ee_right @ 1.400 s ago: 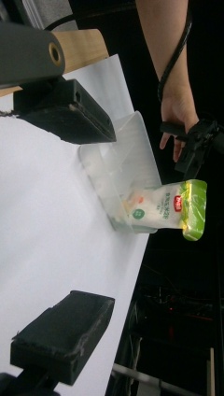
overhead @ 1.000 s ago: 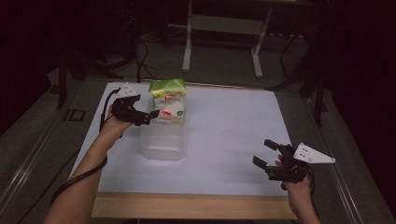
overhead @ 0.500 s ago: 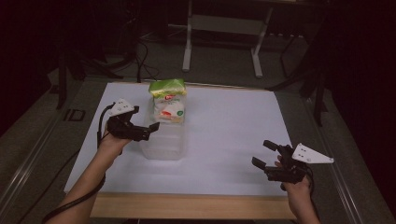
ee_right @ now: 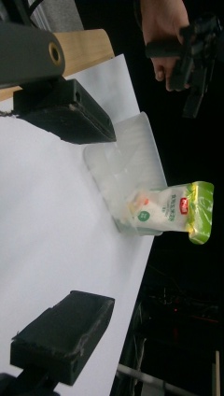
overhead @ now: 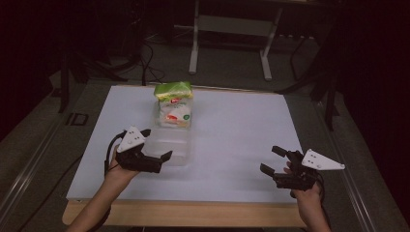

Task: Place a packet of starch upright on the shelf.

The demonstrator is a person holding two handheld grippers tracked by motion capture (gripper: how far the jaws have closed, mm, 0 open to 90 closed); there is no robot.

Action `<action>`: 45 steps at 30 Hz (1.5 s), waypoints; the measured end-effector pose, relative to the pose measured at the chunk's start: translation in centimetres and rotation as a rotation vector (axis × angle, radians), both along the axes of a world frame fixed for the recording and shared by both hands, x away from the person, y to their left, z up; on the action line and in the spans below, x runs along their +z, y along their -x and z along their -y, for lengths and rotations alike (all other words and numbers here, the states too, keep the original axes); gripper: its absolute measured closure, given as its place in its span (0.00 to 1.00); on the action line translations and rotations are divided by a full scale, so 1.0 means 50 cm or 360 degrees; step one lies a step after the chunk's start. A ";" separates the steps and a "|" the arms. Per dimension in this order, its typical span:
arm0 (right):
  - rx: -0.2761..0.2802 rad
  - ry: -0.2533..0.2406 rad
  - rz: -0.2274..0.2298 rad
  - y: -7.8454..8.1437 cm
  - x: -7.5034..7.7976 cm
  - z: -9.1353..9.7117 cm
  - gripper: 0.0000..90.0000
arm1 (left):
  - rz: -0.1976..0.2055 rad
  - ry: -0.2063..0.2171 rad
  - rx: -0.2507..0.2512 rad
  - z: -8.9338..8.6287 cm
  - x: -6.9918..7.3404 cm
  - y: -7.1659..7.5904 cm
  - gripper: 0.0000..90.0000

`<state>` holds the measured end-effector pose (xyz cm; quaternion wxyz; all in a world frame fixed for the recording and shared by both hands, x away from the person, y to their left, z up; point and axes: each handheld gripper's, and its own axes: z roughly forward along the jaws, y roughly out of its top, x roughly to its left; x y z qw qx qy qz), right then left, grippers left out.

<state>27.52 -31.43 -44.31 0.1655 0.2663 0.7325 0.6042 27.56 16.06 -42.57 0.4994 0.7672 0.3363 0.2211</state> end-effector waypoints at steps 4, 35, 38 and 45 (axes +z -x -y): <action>0.0007 0.0010 0.0000 0.001 -0.002 -0.003 0.19 | -0.0008 0.0022 -0.0085 0.021 -0.017 0.023 0.00; 0.0061 0.0170 0.0001 0.004 -0.050 -0.042 0.19 | 0.0066 -0.0026 -0.0298 0.114 -0.129 0.077 0.00; 0.0054 0.0178 0.0008 0.005 -0.052 -0.041 0.19 | 0.0076 -0.0031 -0.0298 0.115 -0.137 0.079 0.00; 0.0004 0.0160 0.0016 0.004 -0.058 -0.030 0.19 | 0.0077 -0.0012 -0.0290 0.115 -0.156 0.081 0.00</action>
